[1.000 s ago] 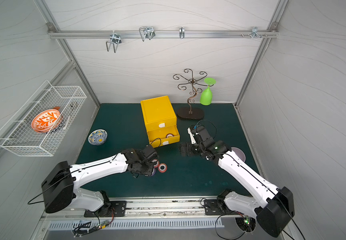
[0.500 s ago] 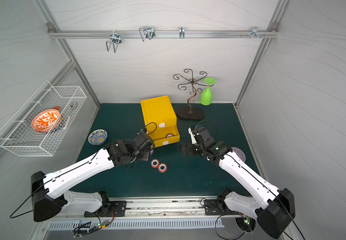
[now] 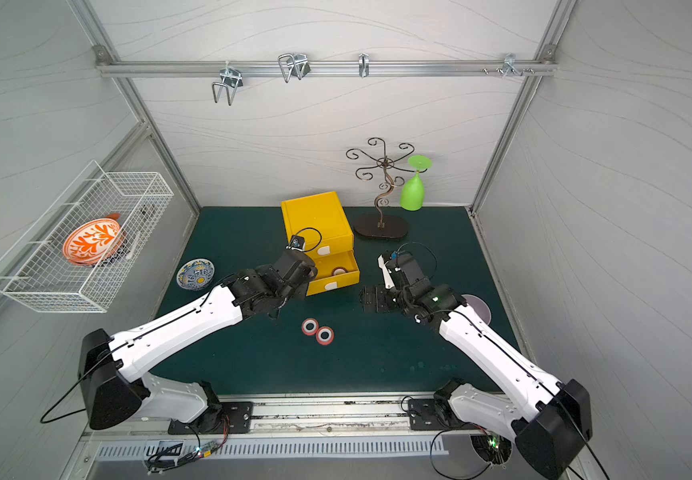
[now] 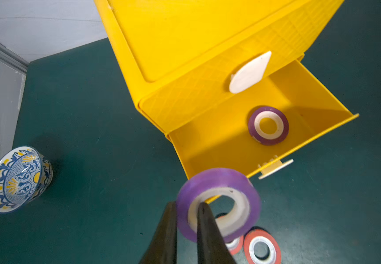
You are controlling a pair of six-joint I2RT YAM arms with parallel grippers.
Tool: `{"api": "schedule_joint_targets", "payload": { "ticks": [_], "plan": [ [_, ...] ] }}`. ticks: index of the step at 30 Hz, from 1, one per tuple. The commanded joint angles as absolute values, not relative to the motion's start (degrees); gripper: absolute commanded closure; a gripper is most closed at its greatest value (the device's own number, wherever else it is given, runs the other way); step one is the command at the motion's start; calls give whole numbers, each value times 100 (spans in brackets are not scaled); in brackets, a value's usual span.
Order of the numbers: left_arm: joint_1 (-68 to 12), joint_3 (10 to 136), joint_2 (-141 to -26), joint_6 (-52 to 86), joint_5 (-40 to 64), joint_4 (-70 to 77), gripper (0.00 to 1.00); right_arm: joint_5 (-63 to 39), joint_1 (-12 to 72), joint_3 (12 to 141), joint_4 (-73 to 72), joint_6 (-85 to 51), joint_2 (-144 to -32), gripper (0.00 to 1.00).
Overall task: Place the transparent tape into the drawer according to color
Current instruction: Place the tape in the drawer.
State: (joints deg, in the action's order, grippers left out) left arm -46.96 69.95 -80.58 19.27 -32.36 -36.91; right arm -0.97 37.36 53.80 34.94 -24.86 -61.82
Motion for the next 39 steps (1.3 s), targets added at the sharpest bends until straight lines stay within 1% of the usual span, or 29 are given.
{"api": "schedule_joint_targets", "payload": {
  "ticks": [1,11,15,18,21,23,29,31,34,36,39],
  "plan": [
    [-4551,7191,-8243,1529,-3367,-2956,100,-165,3700,5332,3397,-2549,-6115,1],
    [-4493,7043,-8684,1380,-3392,-2523,100,-191,3691,5294,3371,-2555,-6125,1],
    [-4492,7015,-8695,1380,-3401,-2523,72,-219,3692,5283,3342,-2568,-6148,1],
    [-4494,6990,-8625,1380,-3384,-2514,60,-236,3695,5274,3307,-2597,-6170,1],
    [-4500,6984,-8529,1371,-3345,-2526,54,-308,3698,5256,3246,-2604,-6224,1],
    [-4493,6991,-8441,1380,-3297,-2558,53,-374,3700,5261,3205,-2587,-6277,1],
    [-4499,7013,-8049,1431,-3061,-2636,44,-271,3946,5238,3056,-2496,-6379,1],
    [-4494,7076,-7903,1433,-2974,-2696,39,-196,4086,5238,2980,-2461,-6433,1],
    [-4430,7217,-7726,1487,-2773,-2827,26,-112,4269,5213,2804,-2439,-6522,1],
    [-4270,7298,-7594,1600,-2463,-2881,18,-47,4386,5190,2696,-2436,-6603,1],
    [-3911,7400,-7472,1773,-1865,-2865,10,17,4522,5152,2527,-2406,-6666,1]
  ]
}}
